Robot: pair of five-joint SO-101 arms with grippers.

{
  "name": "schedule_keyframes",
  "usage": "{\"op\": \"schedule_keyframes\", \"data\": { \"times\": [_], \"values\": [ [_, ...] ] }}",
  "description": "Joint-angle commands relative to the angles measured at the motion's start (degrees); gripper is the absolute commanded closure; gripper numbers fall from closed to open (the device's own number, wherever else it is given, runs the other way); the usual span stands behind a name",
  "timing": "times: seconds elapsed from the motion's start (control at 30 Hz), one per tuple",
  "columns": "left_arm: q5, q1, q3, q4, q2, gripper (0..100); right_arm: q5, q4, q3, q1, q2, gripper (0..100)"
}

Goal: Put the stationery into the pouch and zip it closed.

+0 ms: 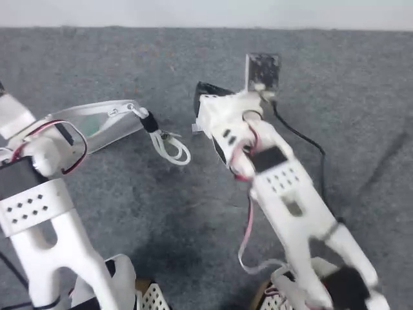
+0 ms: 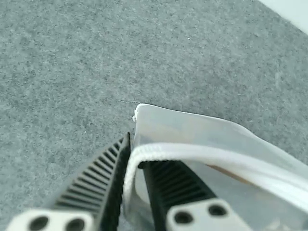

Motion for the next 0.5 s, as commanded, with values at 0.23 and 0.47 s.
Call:
{"op": "schedule_keyframes", "data": {
  "times": [0.23, 0.47],
  "values": [
    [1.05, -0.7, -0.48, -1.76, -0.26, 99, -0.79, 0.04, -17.49, 1.1, 23.34, 98.2],
    [1.05, -0.7, -0.48, -1.67, -0.18, 99, -0.79, 0.04, -26.29, 0.92, 36.88, 98.3]
  ]
}}
